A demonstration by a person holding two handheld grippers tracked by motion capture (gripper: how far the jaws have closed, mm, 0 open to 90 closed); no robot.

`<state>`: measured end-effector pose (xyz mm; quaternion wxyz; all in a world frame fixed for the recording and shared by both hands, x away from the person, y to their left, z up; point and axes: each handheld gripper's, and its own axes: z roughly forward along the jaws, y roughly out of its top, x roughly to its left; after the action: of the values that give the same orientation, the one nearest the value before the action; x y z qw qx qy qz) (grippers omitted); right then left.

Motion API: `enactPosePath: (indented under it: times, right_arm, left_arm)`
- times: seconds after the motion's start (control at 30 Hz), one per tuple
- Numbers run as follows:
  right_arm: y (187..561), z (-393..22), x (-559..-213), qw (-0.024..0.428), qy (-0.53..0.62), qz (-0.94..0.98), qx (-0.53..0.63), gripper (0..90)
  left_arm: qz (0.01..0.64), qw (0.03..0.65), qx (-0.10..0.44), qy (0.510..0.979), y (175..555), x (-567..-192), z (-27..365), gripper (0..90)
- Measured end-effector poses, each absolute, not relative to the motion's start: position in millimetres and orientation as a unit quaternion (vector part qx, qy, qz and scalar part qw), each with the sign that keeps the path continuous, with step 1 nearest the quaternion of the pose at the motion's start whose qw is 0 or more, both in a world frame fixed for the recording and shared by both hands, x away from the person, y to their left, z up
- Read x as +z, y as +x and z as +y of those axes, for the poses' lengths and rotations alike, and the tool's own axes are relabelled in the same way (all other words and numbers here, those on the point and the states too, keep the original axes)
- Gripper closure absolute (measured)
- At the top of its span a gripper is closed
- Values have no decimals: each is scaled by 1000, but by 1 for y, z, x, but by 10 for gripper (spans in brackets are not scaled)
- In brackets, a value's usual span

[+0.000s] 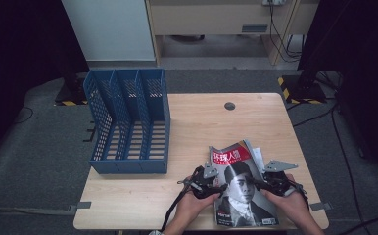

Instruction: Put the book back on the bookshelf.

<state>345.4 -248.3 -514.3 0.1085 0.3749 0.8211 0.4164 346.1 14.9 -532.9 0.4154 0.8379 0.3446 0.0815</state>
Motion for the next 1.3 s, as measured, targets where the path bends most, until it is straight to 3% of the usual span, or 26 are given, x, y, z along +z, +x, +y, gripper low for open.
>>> enactPosePath:
  times: [0.3, 0.33, 0.4, 0.67, 0.77, 0.93, 1.1, 1.3]
  right_arm:
    - [348, -248, -516, 100, 386, 827, 396, 556]
    - [350, -249, -517, 91, 400, 825, 389, 491]
    - [351, -251, -517, 93, 404, 824, 386, 448]
    - [361, -266, -515, 152, 460, 788, 380, 287]
    - [367, -269, -515, 191, 456, 784, 375, 283]
    - [384, -270, -521, 204, 460, 780, 372, 313]
    - [401, -269, -527, 202, 479, 775, 360, 407]
    - [405, -273, -530, 170, 485, 780, 357, 505]
  left_arm:
    - [346, 415, 74, 838, 348, -532, 18, 551]
    - [347, 414, 72, 838, 349, -532, 18, 559]
    - [346, 413, 70, 840, 349, -531, 19, 571]
    - [339, 411, 66, 844, 350, -529, 19, 616]
    - [335, 410, 71, 845, 349, -528, 19, 624]
    - [328, 406, 71, 850, 349, -526, 19, 632]
    - [322, 403, 73, 853, 347, -524, 19, 633]
    - [325, 400, 61, 855, 349, -522, 21, 647]
